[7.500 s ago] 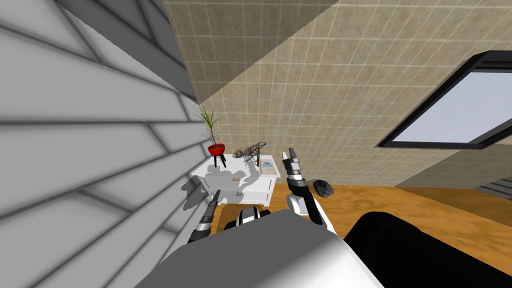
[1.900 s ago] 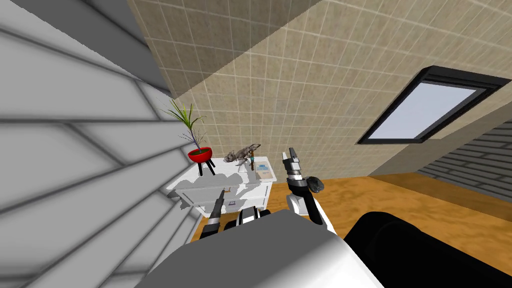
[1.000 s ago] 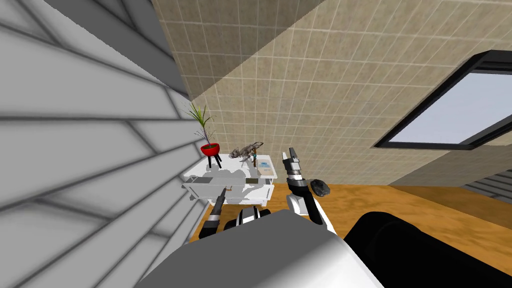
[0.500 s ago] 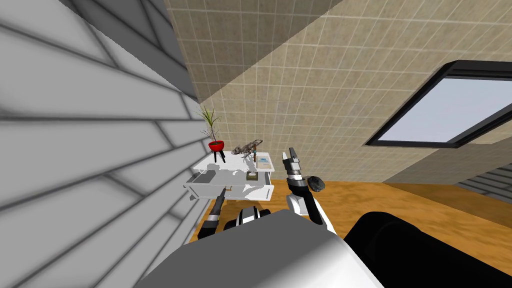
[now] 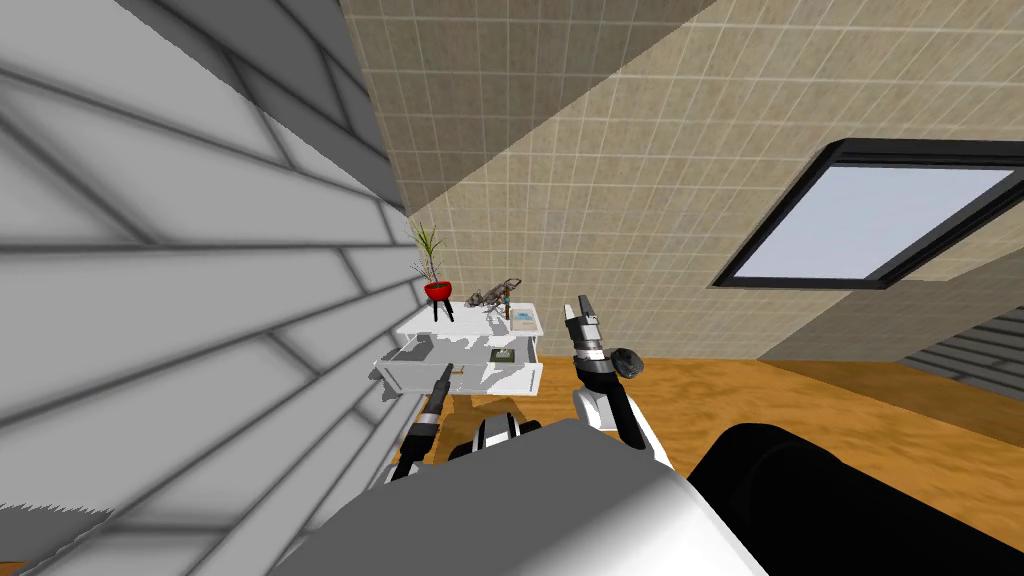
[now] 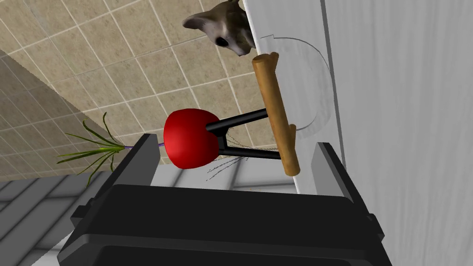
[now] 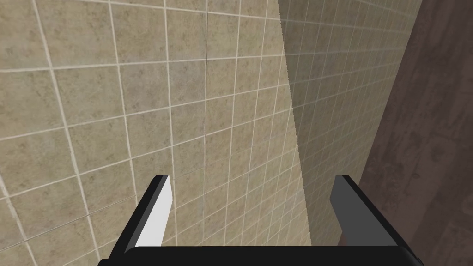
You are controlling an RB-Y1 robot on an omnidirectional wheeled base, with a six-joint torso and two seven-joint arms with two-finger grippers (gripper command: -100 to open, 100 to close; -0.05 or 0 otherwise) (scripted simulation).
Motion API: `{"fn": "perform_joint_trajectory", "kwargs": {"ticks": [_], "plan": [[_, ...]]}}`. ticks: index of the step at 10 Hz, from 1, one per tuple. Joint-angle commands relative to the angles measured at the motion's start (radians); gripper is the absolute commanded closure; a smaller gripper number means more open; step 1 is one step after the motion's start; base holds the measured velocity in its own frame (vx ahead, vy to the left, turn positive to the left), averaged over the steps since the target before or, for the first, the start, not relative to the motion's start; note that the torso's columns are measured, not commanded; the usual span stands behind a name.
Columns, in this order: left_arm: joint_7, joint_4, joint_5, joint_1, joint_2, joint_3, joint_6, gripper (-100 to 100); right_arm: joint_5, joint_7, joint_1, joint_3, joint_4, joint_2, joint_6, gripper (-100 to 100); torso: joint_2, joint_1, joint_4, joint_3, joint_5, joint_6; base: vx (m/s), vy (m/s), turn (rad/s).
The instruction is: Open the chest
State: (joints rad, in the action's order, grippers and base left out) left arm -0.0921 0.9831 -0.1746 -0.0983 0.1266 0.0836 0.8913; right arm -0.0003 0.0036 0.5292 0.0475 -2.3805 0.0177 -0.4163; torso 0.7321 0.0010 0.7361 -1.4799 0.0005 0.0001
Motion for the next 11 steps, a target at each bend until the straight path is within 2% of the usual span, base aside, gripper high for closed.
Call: {"fn": "perform_joint_trajectory", "kwargs": {"ticks": [1,5,6,7,11], "plan": [[0.022,0.026,0.006,0.048,0.013,-0.005,-0.072,-100,0.000,0.000,0.000,0.000,0.000,0.000,0.000,0,0.005,0.000,0.002,0.003,0.000,0.000,-0.087,-0.011,-0.009],[0.055,0.069,0.015,0.118,0.032,-0.012,-0.179,-100,0.000,0.000,0.000,0.000,0.000,0.000,0.000,0,0.007,-0.001,0.003,0.005,-0.001,0.000,-0.100,-0.002,-0.009],[0.051,0.078,0.013,0.099,0.031,-0.009,-0.168,-100,0.000,0.000,0.000,0.000,0.000,0.000,0.000,0,0.006,-0.001,0.002,0.004,-0.001,0.000,-0.043,0.001,-0.003],[0.053,0.080,0.013,0.100,0.032,-0.010,-0.174,0,0.000,0.000,0.000,0.000,0.000,0.000,0.000,0,0.003,-0.001,0.001,0.002,0.000,0.000,-0.011,0.000,0.000],[0.053,0.080,0.013,0.100,0.032,-0.010,-0.174,0,0.000,0.000,0.000,0.000,0.000,0.000,0.000,0,0.006,-0.001,0.002,0.004,0.000,0.000,-0.001,0.000,0.000]]}}
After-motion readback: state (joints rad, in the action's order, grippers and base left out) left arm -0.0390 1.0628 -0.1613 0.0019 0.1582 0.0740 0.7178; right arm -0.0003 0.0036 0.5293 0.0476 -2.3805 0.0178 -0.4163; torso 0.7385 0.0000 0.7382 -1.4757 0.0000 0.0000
